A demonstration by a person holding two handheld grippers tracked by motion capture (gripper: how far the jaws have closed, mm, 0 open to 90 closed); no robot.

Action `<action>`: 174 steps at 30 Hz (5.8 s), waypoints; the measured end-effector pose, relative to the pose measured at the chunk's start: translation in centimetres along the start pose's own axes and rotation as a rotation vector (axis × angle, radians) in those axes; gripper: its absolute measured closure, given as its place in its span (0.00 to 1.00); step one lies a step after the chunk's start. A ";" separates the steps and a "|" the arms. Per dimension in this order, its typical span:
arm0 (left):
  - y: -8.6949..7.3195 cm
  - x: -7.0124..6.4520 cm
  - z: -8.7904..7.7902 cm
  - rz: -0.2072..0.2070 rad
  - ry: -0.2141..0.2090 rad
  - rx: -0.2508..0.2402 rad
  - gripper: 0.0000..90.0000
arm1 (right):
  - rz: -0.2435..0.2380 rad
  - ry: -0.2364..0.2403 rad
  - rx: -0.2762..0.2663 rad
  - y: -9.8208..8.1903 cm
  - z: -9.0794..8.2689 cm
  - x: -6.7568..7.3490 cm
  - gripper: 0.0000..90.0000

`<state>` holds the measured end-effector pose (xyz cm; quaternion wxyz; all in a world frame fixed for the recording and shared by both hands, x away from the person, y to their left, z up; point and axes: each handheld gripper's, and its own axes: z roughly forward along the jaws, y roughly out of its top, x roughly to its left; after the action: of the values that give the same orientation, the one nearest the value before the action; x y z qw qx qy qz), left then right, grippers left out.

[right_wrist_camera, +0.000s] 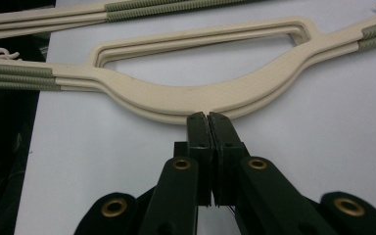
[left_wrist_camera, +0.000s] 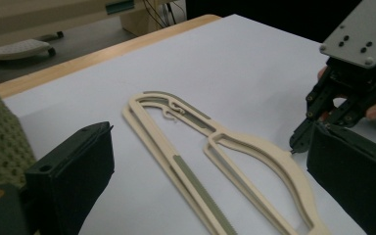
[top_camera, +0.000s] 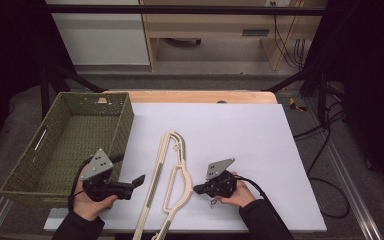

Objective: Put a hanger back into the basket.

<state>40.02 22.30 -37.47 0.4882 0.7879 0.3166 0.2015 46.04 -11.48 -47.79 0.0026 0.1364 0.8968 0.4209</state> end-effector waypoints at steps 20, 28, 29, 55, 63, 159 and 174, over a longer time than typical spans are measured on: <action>-1.9 -7.6 8.7 0.125 -0.167 0.344 0.22 | 0.001 -0.019 0.025 1.9 -1.1 1.3 0.99; -2.8 -8.4 11.1 0.136 -0.181 0.430 0.45 | -0.004 -0.028 0.045 2.5 -1.4 1.7 0.99; -2.9 -8.5 11.3 0.132 -0.175 0.441 0.48 | -0.001 -0.026 0.046 2.6 -1.4 1.7 0.99; -2.5 -8.9 10.3 0.009 -0.098 0.437 0.80 | 0.002 -0.085 -0.130 4.3 -4.9 3.1 0.75; -1.7 -8.2 8.2 -0.037 -0.050 0.406 0.82 | 0.091 -0.306 -0.411 3.0 -10.8 2.4 0.38; 7.6 16.8 -8.0 -0.122 0.136 0.102 0.95 | 0.280 -0.496 -0.438 -1.0 -12.7 1.1 0.05; 4.6 20.5 -9.9 -0.164 0.198 0.107 0.95 | 0.284 -0.493 -0.425 -1.0 -12.6 0.9 0.05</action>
<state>49.94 41.41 -28.80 0.4266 0.7606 0.4367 0.2207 43.38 -21.34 -40.34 0.1890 0.3535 0.7336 0.5488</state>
